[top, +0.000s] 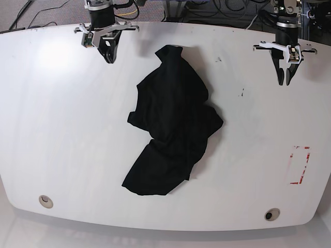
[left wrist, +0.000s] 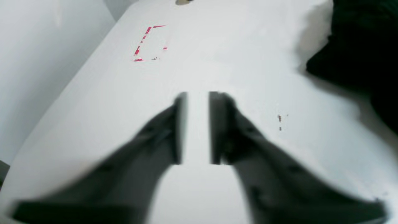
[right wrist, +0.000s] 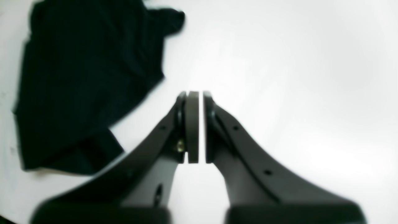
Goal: Layout the t-shirt on the table in an organized manner, then fold the t-shirt properly
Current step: 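Move both grippers forward over the black t-shirt, opening them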
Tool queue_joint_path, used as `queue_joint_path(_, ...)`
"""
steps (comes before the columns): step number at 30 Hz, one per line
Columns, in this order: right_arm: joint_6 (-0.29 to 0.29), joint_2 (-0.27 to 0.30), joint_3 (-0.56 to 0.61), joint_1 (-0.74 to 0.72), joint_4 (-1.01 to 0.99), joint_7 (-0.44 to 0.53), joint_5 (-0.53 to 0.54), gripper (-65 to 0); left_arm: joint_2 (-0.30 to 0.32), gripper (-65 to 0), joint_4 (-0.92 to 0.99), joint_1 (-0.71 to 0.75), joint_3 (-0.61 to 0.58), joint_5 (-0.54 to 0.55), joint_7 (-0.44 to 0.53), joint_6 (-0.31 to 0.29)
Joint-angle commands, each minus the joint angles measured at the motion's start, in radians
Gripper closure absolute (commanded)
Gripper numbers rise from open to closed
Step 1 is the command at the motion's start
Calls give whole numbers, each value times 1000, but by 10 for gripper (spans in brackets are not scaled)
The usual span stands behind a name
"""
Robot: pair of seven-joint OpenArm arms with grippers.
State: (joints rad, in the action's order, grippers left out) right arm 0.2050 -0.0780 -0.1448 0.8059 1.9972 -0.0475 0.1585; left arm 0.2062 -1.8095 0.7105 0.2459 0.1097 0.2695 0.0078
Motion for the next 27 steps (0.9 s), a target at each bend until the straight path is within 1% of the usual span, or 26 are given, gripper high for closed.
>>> queue_joint_path(1,4,-6,18,-21,20,-7,5,-162,5,-268,-14,-10,3,5,24,4)
queue_joint_path(4,0,-6,38,-52,20,-25,16,-255,5,-315,-16,-15,-1,5,24,4)
queue_joint_path(6,-2,-6,58,-72,20,-38,46,-285,6,-318,-19,-36,-13,5,24,4)
queue_joint_path(10,-3,-4,76,-122,20,-85,114,-289,8,-319,-20,-73,-27,5,24,4)
queue_joint_path(13,-5,-1,75,-178,18,-151,203,-289,8,-324,-17,-99,-27,5,24,4)
queue_joint_path(19,-6,1,12,-282,17,-305,388,-285,8,-324,-17,-151,-58,5,24,4)
queue_joint_path(23,-8,-4,-22,-339,12,-391,445,-285,8,-324,-19,-164,-75,5,23,4)
queue_joint_path(27,-42,-6,-48,-389,-11,-481,485,-287,6,-324,-22,-170,-75,5,23,4)
